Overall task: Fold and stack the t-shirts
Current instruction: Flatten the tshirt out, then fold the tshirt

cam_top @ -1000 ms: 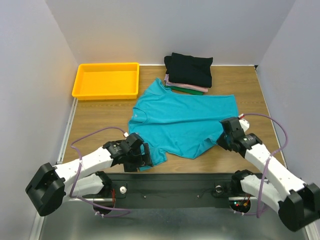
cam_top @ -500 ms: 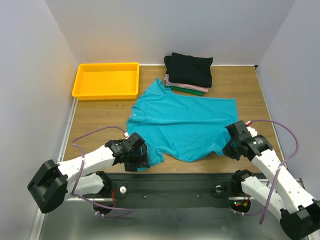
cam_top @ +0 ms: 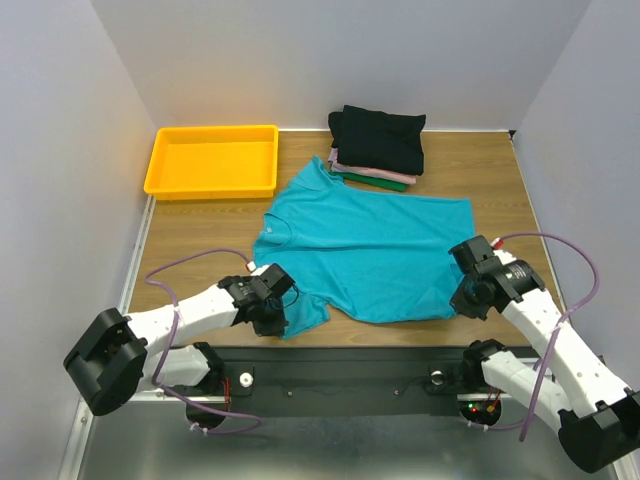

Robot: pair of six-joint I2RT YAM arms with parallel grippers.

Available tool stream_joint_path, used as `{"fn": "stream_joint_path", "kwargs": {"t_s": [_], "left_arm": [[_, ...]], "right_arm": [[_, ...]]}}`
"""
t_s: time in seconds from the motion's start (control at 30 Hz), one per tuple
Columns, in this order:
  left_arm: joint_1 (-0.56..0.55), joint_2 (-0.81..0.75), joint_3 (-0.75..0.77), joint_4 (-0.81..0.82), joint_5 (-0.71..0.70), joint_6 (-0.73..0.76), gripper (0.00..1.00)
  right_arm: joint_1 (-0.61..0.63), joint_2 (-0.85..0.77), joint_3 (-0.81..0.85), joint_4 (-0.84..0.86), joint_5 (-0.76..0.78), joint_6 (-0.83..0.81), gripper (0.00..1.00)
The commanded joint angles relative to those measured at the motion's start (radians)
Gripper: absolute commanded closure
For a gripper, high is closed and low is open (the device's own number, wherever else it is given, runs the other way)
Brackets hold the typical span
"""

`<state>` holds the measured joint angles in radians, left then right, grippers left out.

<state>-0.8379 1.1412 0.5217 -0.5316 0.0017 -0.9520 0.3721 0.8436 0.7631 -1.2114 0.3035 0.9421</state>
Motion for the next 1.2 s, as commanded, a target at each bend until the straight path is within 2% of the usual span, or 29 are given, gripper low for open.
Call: {"fn": "stream_joint_path", "kwargs": {"t_s": [0.0, 0.17, 0.3, 0.53, 0.73, 0.83, 0.87, 0.9, 1.0, 1.07, 1.17], "left_arm": [[-0.003, -0.063, 0.038, -0.057, -0.085, -0.019, 1.0], [-0.004, -0.147, 0.092, -0.151, -0.117, -0.045, 1.0], [-0.003, -0.221, 0.179, -0.315, -0.178, -0.057, 1.0], [-0.007, -0.342, 0.198, -0.341, -0.059, -0.04, 1.0], [-0.009, -0.357, 0.221, -0.364, -0.129, -0.085, 1.0], [-0.009, -0.334, 0.242, -0.285, -0.19, -0.09, 1.0], [-0.009, -0.308, 0.239, -0.209, -0.248, -0.126, 1.0], [-0.009, -0.308, 0.239, -0.208, -0.27, -0.126, 1.0], [-0.007, -0.305, 0.225, -0.106, -0.345, -0.165, 1.0], [-0.003, -0.307, 0.228, -0.068, -0.39, -0.177, 1.0], [0.014, -0.287, 0.256, -0.005, -0.462, -0.138, 1.0]], "right_arm": [[-0.009, -0.017, 0.085, -0.069, 0.017, -0.04, 1.0], [-0.009, -0.02, 0.124, -0.158, 0.026, -0.046, 0.99], [-0.009, -0.054, 0.125, -0.178, -0.033, -0.083, 1.0], [-0.009, -0.029, 0.136, -0.18, -0.133, -0.189, 1.0], [-0.007, -0.026, 0.133, -0.178, -0.104, -0.174, 1.0], [-0.009, -0.023, 0.121, -0.177, -0.045, -0.103, 1.0], [-0.009, -0.037, 0.111, -0.163, 0.0, -0.001, 0.99], [-0.009, -0.037, 0.122, -0.163, 0.0, 0.0, 0.99], [-0.009, -0.144, 0.128, -0.081, 0.086, 0.205, 1.0], [-0.009, -0.239, 0.105, -0.021, 0.111, 0.239, 1.0], [-0.007, -0.223, 0.105, 0.016, 0.176, 0.285, 1.0]]}}
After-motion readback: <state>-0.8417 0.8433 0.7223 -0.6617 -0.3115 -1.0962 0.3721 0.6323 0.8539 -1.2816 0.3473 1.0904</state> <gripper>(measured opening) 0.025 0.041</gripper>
